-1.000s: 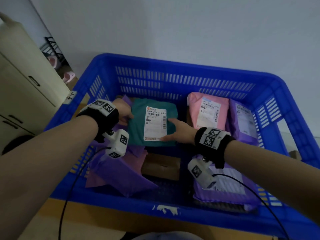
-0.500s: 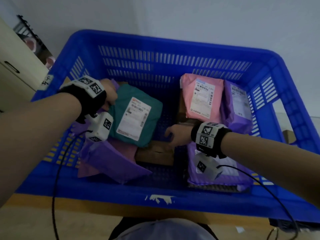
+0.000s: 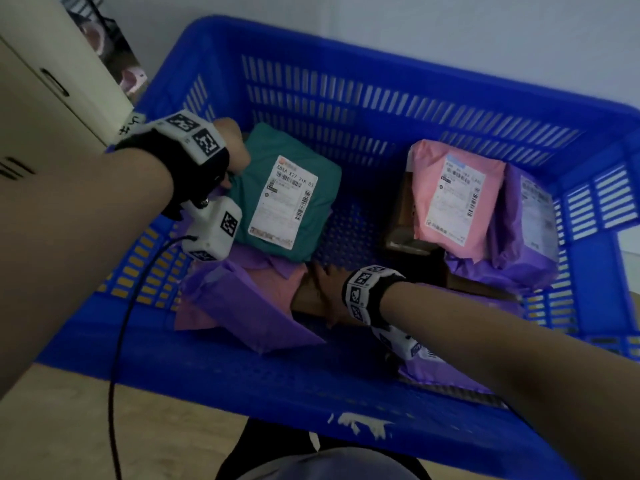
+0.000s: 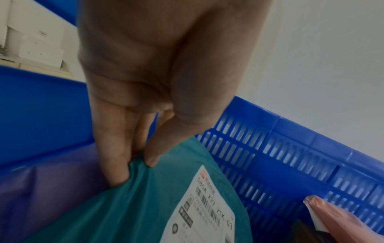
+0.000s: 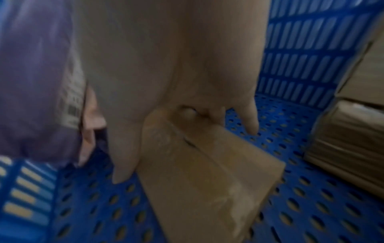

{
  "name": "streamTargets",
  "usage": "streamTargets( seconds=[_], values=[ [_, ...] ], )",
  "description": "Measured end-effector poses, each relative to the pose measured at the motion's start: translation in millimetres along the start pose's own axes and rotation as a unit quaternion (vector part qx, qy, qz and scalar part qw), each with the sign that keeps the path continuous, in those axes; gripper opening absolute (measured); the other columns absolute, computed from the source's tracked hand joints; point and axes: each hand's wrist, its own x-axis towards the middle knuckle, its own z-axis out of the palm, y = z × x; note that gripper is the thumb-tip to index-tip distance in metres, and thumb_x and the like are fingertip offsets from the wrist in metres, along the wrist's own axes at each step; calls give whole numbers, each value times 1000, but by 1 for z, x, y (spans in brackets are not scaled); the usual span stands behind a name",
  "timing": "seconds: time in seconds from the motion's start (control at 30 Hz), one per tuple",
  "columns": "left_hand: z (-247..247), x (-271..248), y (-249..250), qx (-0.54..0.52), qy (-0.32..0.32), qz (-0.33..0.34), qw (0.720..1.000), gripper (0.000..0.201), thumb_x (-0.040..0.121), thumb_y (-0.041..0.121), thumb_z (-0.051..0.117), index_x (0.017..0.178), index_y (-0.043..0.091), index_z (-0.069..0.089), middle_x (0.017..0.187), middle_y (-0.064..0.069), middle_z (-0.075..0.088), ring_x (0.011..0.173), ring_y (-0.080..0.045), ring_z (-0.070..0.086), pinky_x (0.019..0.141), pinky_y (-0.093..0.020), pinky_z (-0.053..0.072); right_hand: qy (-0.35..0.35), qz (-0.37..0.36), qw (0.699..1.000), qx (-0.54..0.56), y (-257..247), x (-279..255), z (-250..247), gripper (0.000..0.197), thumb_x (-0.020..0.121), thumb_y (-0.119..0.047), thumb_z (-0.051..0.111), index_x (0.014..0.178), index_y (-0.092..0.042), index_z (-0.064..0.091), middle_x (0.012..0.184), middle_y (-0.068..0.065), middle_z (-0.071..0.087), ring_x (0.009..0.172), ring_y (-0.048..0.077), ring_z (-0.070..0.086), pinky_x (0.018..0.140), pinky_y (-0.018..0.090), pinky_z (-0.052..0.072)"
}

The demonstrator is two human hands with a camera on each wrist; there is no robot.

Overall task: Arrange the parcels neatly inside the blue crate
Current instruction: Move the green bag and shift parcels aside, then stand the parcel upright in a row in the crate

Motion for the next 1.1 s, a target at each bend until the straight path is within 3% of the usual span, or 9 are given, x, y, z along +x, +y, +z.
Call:
streamTargets(
  seconds=[0.1,0.2,0.47,0.6,0.8,0.9,0.97,1.03,1.1],
  values=[
    [0,5,-4,-37,-13,-14,999,26,86,-2,58,111,-8,57,113,-24,62,95,-35,66,85,-48,55,4,5,1000,16,0,3,3,91,90,-29,59,151,-9,-5,152,27,19,139,40,27,113,44,25],
    [-5,4,-3,-78,7,-7,997,36,87,-6,55,123,-4,53,116,-20,55,103,-40,63,90,-51,52,3,-4,1000,24,8,0,-6,104,75,-29,76,150,-6,7,147,25,27,135,38,33,108,42,32],
    [-11,-2,-4,-78,45,2,996,38,81,-5,62,118,-4,58,116,-21,64,101,-31,65,91,-45,54,-41,29,993,110,47,-22,-61,86,73,-42,75,140,-4,36,140,10,46,123,26,49,102,33,45],
    [-13,-2,-2,-81,69,20,994,30,81,-4,63,111,-5,61,111,-23,66,93,-30,66,86,-48,56,-57,32,977,203,66,-45,-87,83,76,-44,71,143,-11,34,141,6,43,122,24,49,101,35,46],
    [-18,-6,1,-98,73,23,992,36,77,-3,68,111,-2,61,109,-21,66,95,-37,67,82,-52,57,-90,-10,889,450,85,-79,-101,57,85,-22,68,136,-17,42,133,7,51,116,25,54,103,39,46],
    [-18,-17,5,-100,68,30,992,34,76,-1,70,109,0,61,110,-17,65,96,-36,66,82,-50,57,-57,-52,802,592,89,-83,-100,28,89,-20,60,117,-16,55,125,12,57,113,26,54,101,39,43],
    [-18,-28,10,-114,54,30,992,29,78,1,69,106,2,62,106,-15,65,94,-34,67,78,-47,59,-27,-72,740,669,88,-85,-102,25,89,-25,58,112,-13,57,114,11,60,103,24,57,93,34,45],
    [-18,-37,14,-128,49,39,990,22,81,1,65,102,5,61,101,-13,62,84,-29,66,61,-35,60,-5,-89,684,724,86,-87,-107,26,89,-28,56,109,-10,58,107,10,62,95,22,59,88,32,45],
    [-20,-42,19,-146,49,49,987,17,82,-2,62,95,7,58,100,-13,62,71,-22,62,43,-24,55,30,-113,629,768,83,-87,-115,40,81,-28,62,116,-9,56,112,12,61,102,25,58,94,36,44]
  ],
)
